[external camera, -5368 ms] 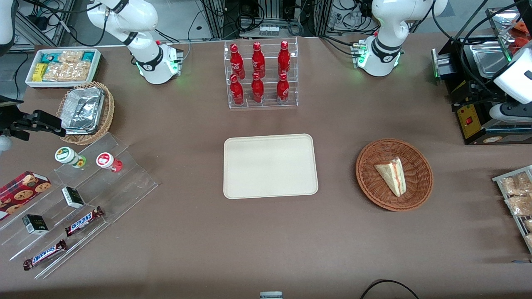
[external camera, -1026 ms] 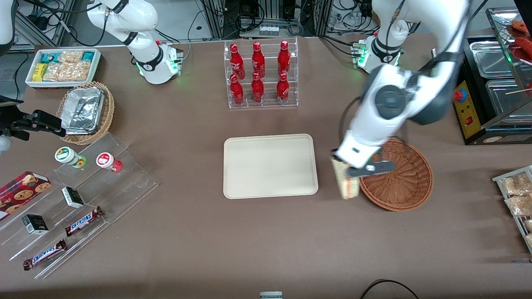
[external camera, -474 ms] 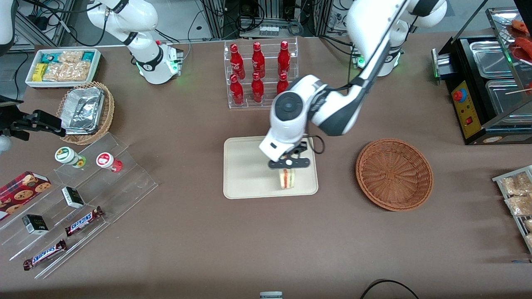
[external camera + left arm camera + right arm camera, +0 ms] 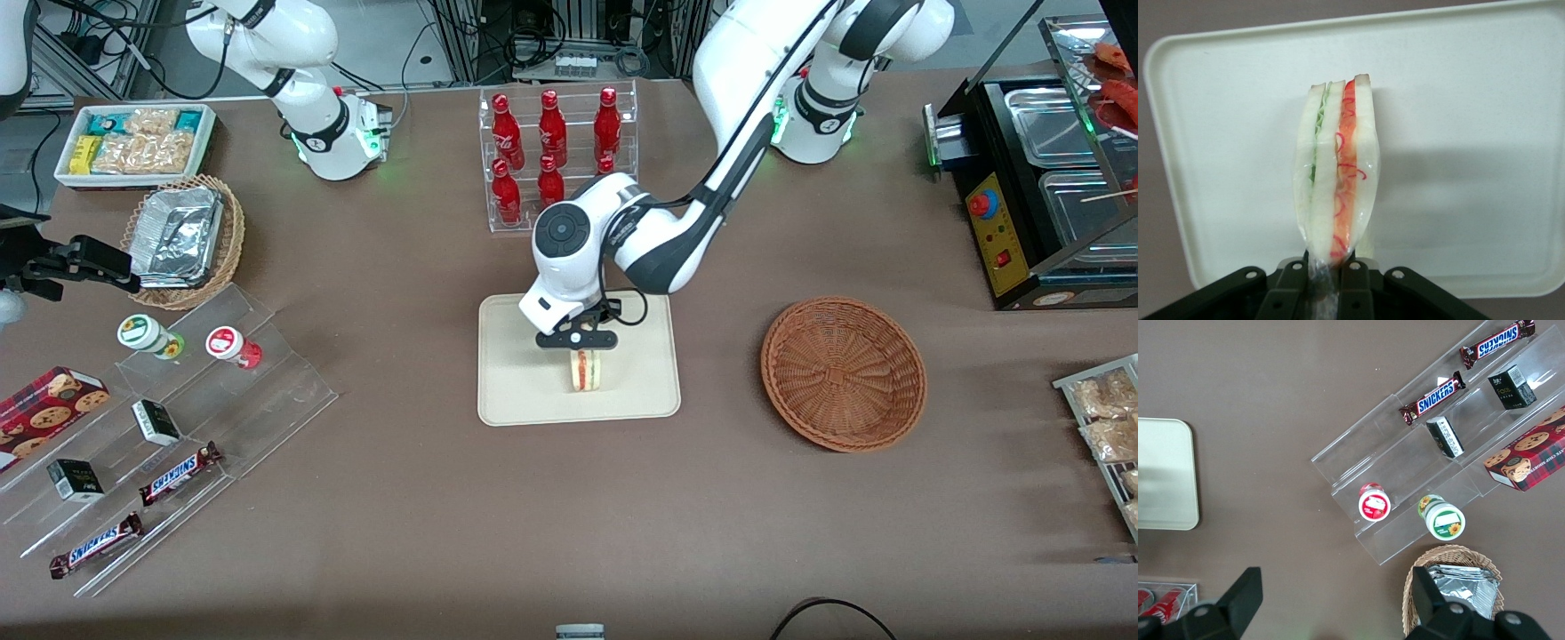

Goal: Place sandwich from basket to tray
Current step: 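Lower the sandwich onto the tray and open the left gripper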

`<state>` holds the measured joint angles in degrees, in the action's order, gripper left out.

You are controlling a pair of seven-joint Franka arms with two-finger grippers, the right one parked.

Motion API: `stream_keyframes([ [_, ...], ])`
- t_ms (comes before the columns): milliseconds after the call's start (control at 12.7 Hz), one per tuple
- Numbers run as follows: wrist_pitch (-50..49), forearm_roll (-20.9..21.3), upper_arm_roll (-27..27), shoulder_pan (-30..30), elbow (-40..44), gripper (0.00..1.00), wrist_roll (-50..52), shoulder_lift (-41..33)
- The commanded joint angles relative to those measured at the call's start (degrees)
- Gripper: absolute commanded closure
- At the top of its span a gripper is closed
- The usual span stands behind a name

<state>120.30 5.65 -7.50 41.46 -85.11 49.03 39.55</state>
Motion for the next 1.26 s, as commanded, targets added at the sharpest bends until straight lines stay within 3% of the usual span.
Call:
stream_keyframes([
  [0,0.28,1.12,0.82,1.7,1.88,1.0,2.38,1.58],
  [158,0.28,1.12,0.82,1.7,1.79,1.0,2.47,1.67],
  [237,0.28,1.12,0.82,1.7,1.79,0.73,2.39,1.75],
  [316,0.28,1.12,0.82,1.7,1.79,0.34,2.38,2.36],
  [553,0.2,1.21,0.91,2.4,1.71,0.04,2.38,2.37],
  [789,-0.94,0.94,1.44,1.79,1.88,0.01,2.47,-1.13],
  [1184,-7.26,0.15,7.23,1.7,5.56,0.01,6.5,-6.5],
])
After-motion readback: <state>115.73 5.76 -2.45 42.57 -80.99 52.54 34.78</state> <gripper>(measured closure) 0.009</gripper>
